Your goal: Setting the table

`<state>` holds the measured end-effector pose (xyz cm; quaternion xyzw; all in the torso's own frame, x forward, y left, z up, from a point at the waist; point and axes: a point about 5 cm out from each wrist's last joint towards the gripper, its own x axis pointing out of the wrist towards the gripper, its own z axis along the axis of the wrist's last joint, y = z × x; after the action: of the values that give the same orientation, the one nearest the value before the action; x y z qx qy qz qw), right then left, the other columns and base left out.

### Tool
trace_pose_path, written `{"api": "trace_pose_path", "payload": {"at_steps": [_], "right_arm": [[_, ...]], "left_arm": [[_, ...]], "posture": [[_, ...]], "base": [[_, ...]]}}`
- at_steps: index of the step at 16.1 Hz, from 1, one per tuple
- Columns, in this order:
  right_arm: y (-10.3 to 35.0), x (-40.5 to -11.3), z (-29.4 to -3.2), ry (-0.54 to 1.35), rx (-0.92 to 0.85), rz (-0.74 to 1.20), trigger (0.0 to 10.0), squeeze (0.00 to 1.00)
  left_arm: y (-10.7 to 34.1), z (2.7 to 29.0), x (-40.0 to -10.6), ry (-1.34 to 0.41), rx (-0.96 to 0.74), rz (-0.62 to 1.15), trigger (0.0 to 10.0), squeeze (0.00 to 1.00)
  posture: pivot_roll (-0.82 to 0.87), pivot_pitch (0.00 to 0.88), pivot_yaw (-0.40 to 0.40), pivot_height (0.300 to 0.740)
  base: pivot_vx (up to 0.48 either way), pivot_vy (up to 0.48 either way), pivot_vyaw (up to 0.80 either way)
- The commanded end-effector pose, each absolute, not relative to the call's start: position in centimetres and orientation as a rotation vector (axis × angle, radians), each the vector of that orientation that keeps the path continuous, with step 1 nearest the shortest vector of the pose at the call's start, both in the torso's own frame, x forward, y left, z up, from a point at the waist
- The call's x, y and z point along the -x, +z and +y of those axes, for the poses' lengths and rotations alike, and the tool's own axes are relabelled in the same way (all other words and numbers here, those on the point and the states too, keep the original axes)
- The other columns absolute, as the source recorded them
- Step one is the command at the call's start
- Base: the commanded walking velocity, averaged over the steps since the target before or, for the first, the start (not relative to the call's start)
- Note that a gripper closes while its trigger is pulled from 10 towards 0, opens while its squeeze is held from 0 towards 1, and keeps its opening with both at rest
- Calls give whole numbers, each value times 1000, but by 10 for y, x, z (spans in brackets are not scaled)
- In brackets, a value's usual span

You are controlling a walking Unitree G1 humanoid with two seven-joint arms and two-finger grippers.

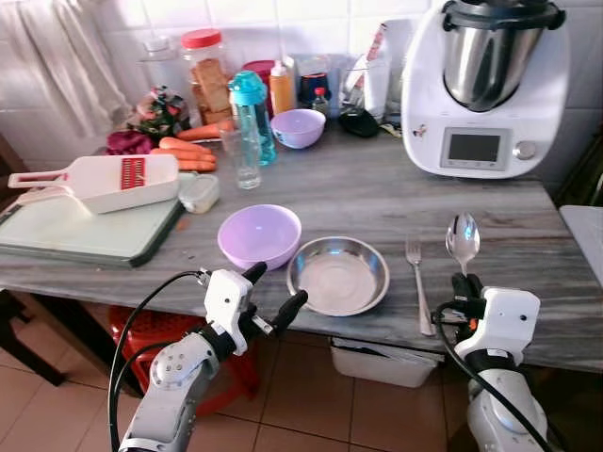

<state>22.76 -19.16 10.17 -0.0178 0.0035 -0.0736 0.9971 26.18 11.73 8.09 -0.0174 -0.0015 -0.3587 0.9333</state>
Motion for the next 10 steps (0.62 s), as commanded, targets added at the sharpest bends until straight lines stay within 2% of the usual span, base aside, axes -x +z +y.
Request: {"api": "trace_pose_path", "payload": {"at_steps": [1,5,10], "right_arm": [[101,-230,-193,-151,28,20,10000,0],[100,-241,-210,-164,16,95,10000,0],[99,-249,-225,-178,12,151,10000,0]], "left_arm": [[84,118,-260,-764,20,-9,10000,0],[85,114,-251,-933,9,29,10000,0],[85,114,-248,-987,-7,49,10000,0]], "posture": [[-49,0,90,740],[-40,0,96,740],[-46,0,95,740]], "base": [[0,0,0],[0,0,0],[0,0,0]]}}
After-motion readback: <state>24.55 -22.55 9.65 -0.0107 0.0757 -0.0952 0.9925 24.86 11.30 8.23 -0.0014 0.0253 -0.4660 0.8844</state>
